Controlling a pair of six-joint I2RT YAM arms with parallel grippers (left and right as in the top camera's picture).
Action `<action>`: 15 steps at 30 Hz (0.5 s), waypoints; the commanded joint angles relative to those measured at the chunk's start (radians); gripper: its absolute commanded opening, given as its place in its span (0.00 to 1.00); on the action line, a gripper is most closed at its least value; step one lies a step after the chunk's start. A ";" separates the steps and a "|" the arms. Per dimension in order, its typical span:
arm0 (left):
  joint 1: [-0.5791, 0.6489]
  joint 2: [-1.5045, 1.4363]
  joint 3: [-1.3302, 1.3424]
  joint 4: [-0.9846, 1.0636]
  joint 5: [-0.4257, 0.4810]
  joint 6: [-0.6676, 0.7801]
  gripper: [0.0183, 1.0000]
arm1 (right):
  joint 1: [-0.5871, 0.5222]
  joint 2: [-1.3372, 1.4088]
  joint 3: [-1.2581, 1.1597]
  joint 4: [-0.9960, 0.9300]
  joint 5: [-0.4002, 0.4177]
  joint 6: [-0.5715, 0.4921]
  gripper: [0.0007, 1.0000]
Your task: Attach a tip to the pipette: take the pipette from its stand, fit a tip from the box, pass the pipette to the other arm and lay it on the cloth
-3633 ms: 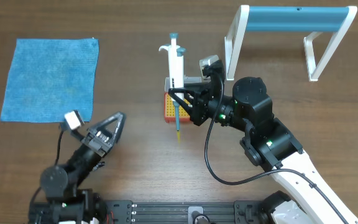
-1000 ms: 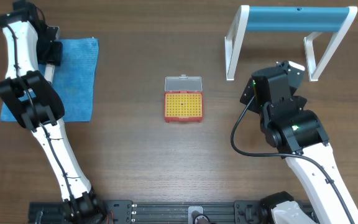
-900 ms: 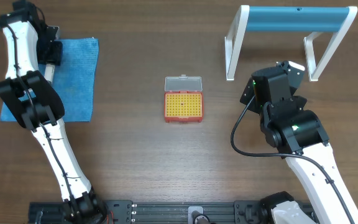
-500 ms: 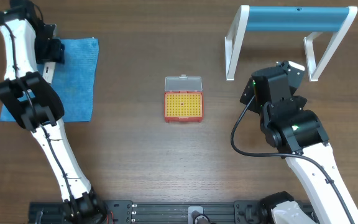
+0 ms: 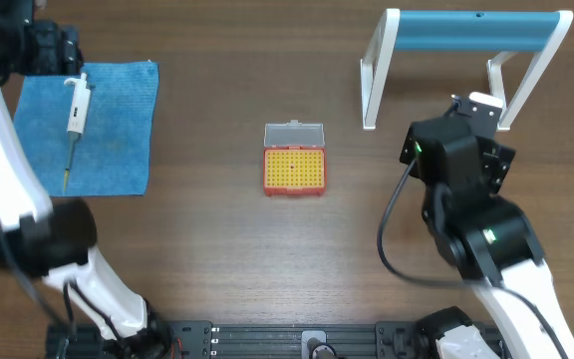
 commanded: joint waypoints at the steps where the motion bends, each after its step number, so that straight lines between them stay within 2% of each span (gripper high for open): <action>1: -0.096 -0.417 -0.306 -0.011 0.036 -0.080 0.90 | 0.080 -0.241 -0.004 0.076 0.026 -0.239 0.96; 3: -0.127 -0.650 -0.554 -0.009 0.076 -0.136 0.90 | 0.117 -0.391 -0.046 0.044 0.026 -0.288 0.96; 6: -0.144 -0.876 -0.816 -0.005 0.117 -0.230 0.90 | 0.140 -0.568 -0.105 -0.042 0.025 -0.288 0.96; 8: -0.144 -1.050 -0.987 0.002 0.184 -0.278 0.90 | 0.141 -0.726 -0.149 -0.064 0.022 -0.288 0.96; 11: -0.143 -1.213 -1.085 0.035 0.303 -0.352 0.90 | 0.141 -0.938 -0.200 -0.087 -0.029 -0.292 0.96; 12: -0.142 -1.272 -1.091 0.048 0.312 -0.372 0.90 | 0.141 -0.966 -0.193 -0.166 -0.086 -0.293 0.96; 15: -0.141 -1.333 -1.091 0.078 0.312 -0.372 0.90 | 0.140 -0.931 -0.209 -0.203 -0.091 -0.296 0.96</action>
